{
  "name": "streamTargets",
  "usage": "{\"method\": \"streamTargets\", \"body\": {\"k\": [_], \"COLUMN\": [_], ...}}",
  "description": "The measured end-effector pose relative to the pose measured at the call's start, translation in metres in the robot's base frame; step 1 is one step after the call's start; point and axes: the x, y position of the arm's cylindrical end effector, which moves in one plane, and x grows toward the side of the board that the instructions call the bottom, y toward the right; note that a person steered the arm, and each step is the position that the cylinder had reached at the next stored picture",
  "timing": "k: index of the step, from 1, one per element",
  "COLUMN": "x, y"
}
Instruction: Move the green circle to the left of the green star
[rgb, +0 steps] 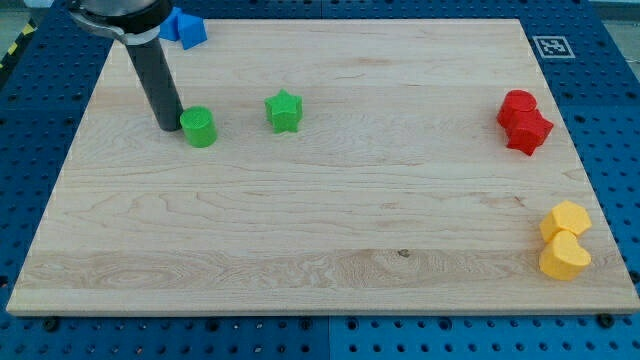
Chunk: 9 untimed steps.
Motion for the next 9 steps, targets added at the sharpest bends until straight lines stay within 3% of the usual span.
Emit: {"method": "streamTargets", "body": {"k": [1, 3, 7, 9], "x": [0.017, -0.01, 0.016, 0.018], "y": [-0.022, 0.023, 0.004, 0.042]}}
